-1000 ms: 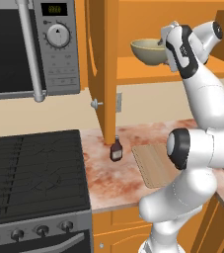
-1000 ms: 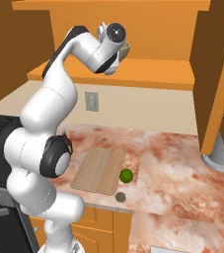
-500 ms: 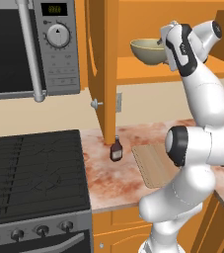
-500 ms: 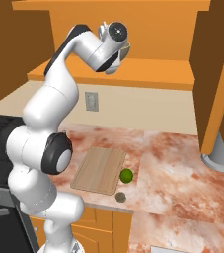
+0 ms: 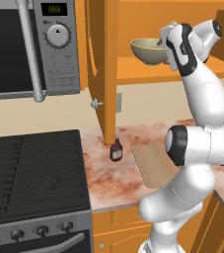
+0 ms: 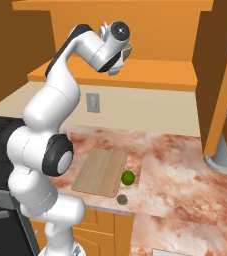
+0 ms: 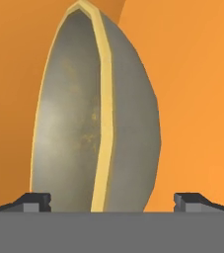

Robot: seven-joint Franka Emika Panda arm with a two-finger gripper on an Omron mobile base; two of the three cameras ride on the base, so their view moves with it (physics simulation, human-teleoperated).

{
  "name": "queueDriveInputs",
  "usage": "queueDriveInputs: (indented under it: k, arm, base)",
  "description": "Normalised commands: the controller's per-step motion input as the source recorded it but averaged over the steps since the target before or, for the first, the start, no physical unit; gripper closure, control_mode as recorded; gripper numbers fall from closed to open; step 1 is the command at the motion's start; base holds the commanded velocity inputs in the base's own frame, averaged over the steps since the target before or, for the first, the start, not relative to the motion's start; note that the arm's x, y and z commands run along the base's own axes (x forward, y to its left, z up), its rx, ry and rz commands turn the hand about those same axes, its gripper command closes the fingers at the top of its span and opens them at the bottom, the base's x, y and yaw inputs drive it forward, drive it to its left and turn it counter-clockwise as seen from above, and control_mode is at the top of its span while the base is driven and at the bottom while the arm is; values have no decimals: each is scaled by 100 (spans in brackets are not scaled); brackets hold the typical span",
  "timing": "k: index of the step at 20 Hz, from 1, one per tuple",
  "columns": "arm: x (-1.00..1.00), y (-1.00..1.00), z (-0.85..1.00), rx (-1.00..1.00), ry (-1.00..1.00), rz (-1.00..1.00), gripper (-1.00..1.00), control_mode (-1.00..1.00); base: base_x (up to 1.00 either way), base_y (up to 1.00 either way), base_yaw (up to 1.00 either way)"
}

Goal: Open the cabinet. Place the bowl and condiment on the counter. Then place the lime and garlic on the cutting board.

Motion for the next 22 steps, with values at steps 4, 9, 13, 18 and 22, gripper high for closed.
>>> queueDriveInputs:
  k: [4,9,13,18,22]
  arm:
    - [2,0,-18,-13,1,2,-100,-100]
    - [6,0,-12,-7,0,2,-100,-100]
    - [7,0,-2,-1,0,3,-100,-100]
    - [9,0,0,0,0,2,100,-100]
    - [5,0,-1,-1,2,1,100,-100]
  base:
    - [0,0,0]
    - [0,0,0]
    - [0,0,0]
    - [0,0,0]
    - [0,0,0]
